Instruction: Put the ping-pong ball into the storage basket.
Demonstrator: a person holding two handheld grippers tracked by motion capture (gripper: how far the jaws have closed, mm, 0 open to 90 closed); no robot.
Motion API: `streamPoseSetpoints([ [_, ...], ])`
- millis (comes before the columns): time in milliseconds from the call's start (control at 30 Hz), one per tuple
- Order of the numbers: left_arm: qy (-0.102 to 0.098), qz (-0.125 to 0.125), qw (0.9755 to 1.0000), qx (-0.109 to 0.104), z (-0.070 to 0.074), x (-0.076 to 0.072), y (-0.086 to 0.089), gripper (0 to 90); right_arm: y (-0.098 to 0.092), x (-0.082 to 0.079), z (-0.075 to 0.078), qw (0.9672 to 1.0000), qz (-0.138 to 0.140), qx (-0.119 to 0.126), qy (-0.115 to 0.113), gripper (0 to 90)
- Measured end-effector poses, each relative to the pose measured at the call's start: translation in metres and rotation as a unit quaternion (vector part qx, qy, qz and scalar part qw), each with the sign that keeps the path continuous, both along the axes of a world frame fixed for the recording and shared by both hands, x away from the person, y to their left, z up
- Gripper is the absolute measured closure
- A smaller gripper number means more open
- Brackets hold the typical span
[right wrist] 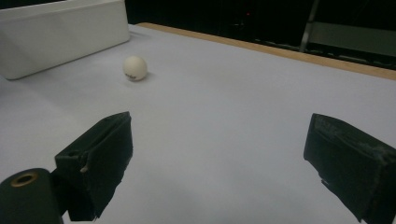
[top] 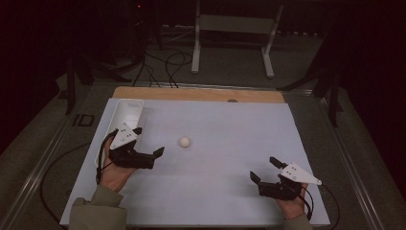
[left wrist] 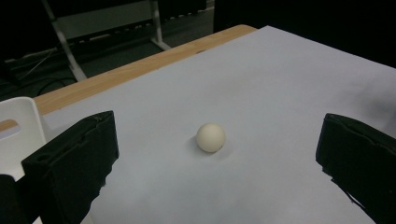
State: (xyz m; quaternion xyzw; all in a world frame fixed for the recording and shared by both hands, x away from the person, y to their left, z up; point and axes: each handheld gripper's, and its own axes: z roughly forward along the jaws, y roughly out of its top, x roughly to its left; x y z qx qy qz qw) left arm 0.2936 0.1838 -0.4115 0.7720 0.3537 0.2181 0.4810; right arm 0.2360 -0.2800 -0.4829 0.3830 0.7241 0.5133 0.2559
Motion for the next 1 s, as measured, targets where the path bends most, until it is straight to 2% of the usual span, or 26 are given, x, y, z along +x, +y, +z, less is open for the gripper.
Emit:
streamPoseSetpoints([
  [533,0.006,-0.004,0.9997,0.025,0.007,0.016,-0.017,0.0,0.0,0.0,-0.001,1.0,0.004,0.0,0.003,7.8],
  [1000,0.013,-0.003,0.9995,0.03,0.011,0.024,-0.023,0.0,0.0,0.0,-0.001,1.0,0.003,-0.001,0.004,7.8],
])
